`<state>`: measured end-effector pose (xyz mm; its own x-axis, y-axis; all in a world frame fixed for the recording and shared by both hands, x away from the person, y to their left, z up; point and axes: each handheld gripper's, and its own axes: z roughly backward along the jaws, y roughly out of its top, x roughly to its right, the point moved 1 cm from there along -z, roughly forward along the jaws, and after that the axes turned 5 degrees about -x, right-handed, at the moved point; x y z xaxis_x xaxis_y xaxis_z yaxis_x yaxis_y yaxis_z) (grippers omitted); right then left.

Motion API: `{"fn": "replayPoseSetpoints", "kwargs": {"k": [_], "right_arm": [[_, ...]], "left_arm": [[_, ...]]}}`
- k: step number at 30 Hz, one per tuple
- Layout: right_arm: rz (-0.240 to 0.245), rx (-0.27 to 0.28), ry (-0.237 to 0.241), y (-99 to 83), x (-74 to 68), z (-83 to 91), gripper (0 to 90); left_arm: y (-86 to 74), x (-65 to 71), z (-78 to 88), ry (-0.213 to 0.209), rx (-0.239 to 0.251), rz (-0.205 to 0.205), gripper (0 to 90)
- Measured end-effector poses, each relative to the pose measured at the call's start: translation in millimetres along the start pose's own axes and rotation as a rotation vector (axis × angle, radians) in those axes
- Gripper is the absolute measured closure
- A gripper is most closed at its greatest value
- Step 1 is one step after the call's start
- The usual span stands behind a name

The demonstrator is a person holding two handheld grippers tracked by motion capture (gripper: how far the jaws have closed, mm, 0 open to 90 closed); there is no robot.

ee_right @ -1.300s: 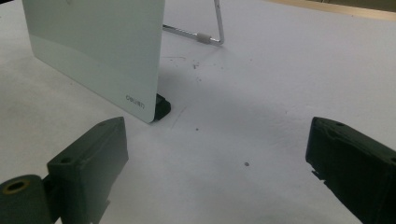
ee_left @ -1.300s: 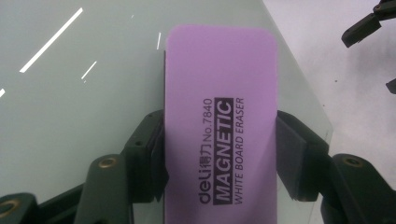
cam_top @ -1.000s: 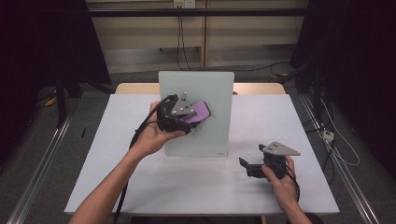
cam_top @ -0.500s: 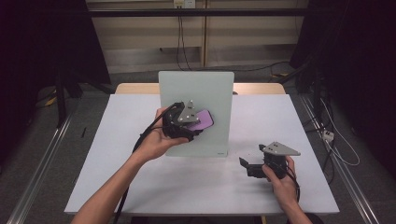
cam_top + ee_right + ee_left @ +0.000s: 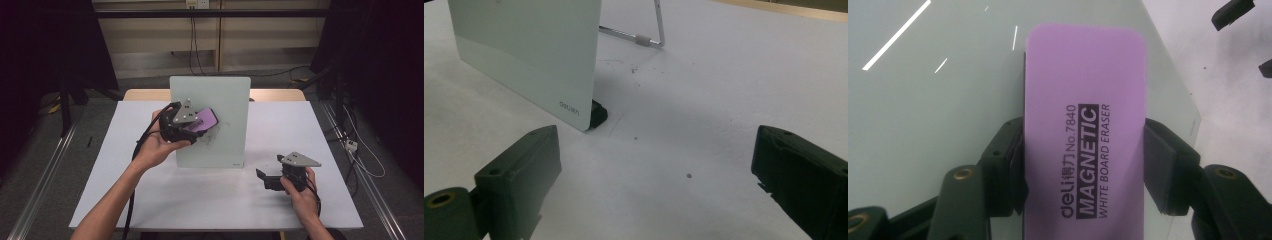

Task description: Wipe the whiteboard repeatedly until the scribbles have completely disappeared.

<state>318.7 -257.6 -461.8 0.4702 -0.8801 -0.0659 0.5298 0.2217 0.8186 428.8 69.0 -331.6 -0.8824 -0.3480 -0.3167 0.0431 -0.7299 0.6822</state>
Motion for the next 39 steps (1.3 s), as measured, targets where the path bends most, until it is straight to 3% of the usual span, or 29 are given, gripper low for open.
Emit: {"fn": "replayPoseSetpoints", "kwargs": {"k": [21, 29, 39], "right_arm": [[-0.001, 0.001, 0.0, -0.1, -0.1, 0.1, 5.5], [-0.001, -0.001, -0.002, 0.0, 0.0, -0.2, 5.5], [0.0, 0.0, -0.001, 0.1, 0.0, -0.2, 5.5]], "left_arm": [[-41.6, 30.3, -18.9, -0.071, -0.107, -0.034, 40.8], [-38.6, 27.1, -17.9, -0.087, -0.109, -0.022, 40.8], [-16.2, 13.3, -10.5, -0.053, -0.038, 0.007, 40.8]]}}
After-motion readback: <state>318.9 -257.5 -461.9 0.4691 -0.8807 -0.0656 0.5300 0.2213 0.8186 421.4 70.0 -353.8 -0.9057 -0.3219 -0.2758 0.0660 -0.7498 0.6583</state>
